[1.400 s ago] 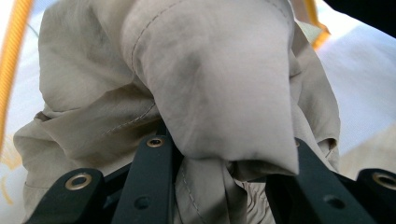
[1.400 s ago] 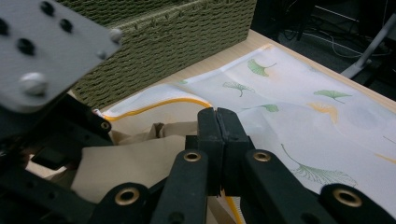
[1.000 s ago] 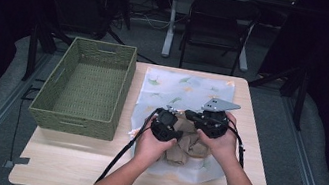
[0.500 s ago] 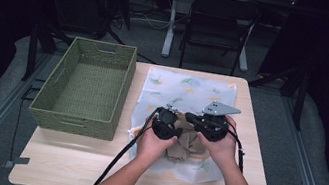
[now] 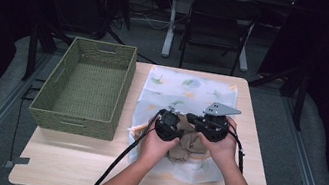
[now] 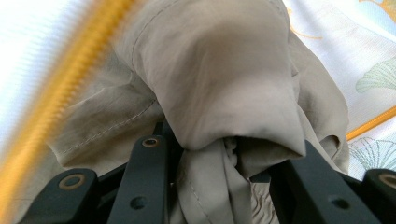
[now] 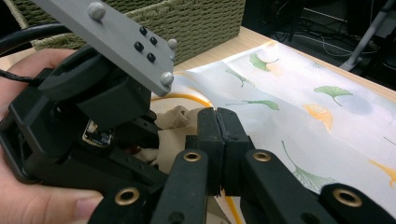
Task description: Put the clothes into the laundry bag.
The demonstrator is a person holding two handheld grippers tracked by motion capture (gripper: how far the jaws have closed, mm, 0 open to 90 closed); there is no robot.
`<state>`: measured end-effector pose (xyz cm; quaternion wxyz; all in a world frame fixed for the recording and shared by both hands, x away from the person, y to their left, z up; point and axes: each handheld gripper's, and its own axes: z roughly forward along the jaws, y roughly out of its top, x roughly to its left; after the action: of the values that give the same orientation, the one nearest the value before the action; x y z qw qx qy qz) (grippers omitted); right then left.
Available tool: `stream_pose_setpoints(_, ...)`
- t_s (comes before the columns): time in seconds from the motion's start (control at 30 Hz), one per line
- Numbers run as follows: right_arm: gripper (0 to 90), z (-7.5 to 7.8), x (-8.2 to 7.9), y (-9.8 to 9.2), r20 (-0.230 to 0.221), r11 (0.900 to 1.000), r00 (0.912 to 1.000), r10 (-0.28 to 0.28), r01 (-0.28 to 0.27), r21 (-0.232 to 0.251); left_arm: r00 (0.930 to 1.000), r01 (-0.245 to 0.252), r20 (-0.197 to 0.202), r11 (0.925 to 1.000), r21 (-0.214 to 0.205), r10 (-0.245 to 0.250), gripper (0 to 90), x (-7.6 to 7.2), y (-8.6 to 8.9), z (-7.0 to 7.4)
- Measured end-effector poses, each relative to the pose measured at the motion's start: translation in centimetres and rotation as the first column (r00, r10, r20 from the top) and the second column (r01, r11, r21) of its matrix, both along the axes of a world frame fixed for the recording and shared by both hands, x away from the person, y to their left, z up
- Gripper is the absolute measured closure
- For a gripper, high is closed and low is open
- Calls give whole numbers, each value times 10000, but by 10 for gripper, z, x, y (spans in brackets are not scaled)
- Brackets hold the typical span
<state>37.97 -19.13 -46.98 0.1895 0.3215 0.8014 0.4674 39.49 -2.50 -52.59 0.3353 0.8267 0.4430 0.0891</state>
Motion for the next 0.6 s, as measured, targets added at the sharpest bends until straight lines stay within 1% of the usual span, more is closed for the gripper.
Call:
stream_pose_setpoints(0.1, 898, -1, 1, 0, -38, 10000, 10000, -5, 5, 31, 10000, 40, 15, 10000, 23, -40, 657, -1, -1, 0)
stream_pose_setpoints(0.17, 898, -1, 0, 1, -33, 10000, 10000, -18, 18, 22, 10000, 84, -51, 9999, -80, -85, 627, -1, -1, 0)
stream_pose_setpoints(0.23, 898, -1, 0, 1, -35, 10000, 10000, -22, 22, -16, 9999, 97, -32, 9998, -148, -97, 583, -2, -1, 1)
stream_pose_setpoints(0.3, 898, -2, 1, 0, -36, 10000, 10000, -17, 17, -19, 9998, 175, 18, 9998, -89, -174, 555, -4, 0, 3)
stream_pose_setpoints(0.4, 898, -2, 1, -1, -65, 10000, 10000, -44, 44, -24, 9997, 252, 70, 9996, -87, -251, 503, -7, 1, 6)
stream_pose_setpoints(0.5, 897, -2, 1, -1, -48, 10000, 10000, -63, 63, 0, 9995, 264, 197, 9995, -163, -261, 472, -12, 4, 10)
stream_pose_setpoints(0.6, 897, -2, 1, -1, -24, 10000, 10000, -49, 49, -30, 9992, 338, 201, 9993, -163, -335, 442, -18, 6, 12)
